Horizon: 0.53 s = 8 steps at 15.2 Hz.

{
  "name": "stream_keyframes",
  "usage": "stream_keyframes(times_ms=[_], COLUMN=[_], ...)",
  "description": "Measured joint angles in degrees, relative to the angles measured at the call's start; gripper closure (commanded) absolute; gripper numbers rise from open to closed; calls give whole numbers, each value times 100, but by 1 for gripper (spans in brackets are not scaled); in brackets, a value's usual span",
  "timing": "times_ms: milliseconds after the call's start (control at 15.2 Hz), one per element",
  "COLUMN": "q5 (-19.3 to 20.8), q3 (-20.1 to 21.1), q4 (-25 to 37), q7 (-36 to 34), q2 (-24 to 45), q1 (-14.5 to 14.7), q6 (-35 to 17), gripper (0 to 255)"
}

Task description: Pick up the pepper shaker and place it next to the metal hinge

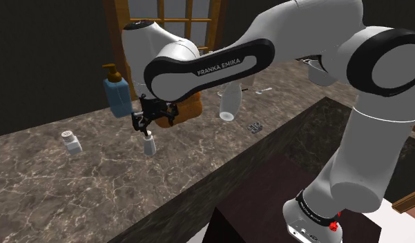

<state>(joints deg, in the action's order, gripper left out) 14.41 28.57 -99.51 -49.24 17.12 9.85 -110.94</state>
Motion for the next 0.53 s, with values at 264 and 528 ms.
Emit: stream_keyframes(times_ms=[264, 528], q5=[405, 498], q3=[-97, -143], q4=[910, 822], q7=[-335, -413], q2=[830, 984], q1=[363, 391], q6=[161, -66], gripper=[0, 0])
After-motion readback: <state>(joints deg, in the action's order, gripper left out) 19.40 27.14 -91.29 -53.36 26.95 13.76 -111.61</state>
